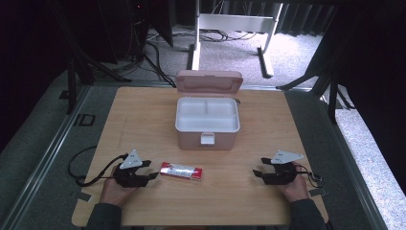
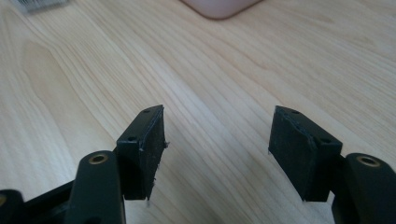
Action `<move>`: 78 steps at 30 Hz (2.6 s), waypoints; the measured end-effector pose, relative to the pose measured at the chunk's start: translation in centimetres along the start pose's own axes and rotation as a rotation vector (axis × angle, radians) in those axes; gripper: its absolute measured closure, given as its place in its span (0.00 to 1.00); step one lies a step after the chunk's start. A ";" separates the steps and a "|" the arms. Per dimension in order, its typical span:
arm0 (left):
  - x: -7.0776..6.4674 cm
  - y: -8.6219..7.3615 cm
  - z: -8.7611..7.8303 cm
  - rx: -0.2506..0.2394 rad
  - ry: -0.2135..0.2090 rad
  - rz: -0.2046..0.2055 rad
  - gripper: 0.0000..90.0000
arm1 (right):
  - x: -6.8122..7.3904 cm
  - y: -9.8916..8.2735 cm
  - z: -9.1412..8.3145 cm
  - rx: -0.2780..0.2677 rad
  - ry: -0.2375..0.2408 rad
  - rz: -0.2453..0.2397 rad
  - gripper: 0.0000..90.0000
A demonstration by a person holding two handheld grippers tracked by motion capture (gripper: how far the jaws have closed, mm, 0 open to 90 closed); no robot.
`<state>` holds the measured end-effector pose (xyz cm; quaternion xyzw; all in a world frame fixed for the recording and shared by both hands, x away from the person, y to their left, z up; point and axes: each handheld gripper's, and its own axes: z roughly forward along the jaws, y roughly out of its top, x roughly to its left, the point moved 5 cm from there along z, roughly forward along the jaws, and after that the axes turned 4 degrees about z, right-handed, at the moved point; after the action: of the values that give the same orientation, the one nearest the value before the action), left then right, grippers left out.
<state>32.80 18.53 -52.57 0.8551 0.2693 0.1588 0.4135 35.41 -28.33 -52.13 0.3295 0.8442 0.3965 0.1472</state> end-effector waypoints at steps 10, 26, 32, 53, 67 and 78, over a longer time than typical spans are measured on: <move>-1.6 2.6 0.4 0.030 -0.040 0.082 0.33 | 0.8 0.8 -0.6 0.012 -0.034 -0.041 0.41; -3.6 6.7 5.5 0.104 -0.158 0.218 0.32 | 1.1 0.9 -1.3 -0.009 -0.024 -0.068 0.40; -4.1 6.7 7.5 0.142 -0.197 0.227 0.34 | 1.2 0.9 -1.4 -0.017 -0.015 -0.079 0.39; -0.1 2.0 2.1 0.175 -0.039 0.078 0.56 | 1.1 0.8 -1.4 -0.009 -0.031 -0.078 0.39; 1.7 -1.0 -1.3 0.184 0.042 0.012 0.52 | 1.1 1.1 -1.3 -0.003 -0.040 -0.079 0.39; 3.0 5.4 -2.4 0.064 0.028 0.038 0.46 | 1.4 3.2 -0.7 -0.004 -0.076 -0.091 0.42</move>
<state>35.81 19.06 -46.63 0.8705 0.2639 0.1701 0.3791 35.45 -26.32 -49.23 0.3051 0.8513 0.3783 0.1977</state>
